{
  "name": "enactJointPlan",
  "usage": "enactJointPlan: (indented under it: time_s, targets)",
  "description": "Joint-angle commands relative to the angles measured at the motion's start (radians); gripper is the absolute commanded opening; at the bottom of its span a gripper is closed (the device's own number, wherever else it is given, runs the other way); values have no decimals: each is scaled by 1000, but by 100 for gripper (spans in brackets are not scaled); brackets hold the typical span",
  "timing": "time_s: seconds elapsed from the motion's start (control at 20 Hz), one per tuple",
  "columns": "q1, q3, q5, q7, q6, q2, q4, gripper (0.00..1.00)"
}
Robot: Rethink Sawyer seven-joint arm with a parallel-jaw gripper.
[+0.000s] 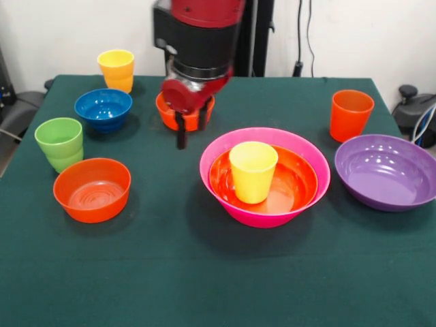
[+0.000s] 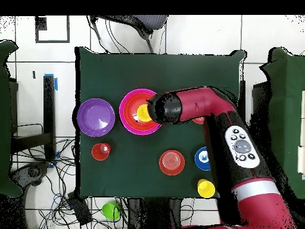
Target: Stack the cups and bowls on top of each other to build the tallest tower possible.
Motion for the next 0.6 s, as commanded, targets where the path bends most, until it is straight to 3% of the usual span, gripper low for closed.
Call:
enactJointPlan:
  time_s: [0.05, 0.6]
  targets:
    - [-93, 98, -83, -399, 96, -2, 79, 100]
    - [-171, 129, -165, -462, 29, 44, 93, 100]
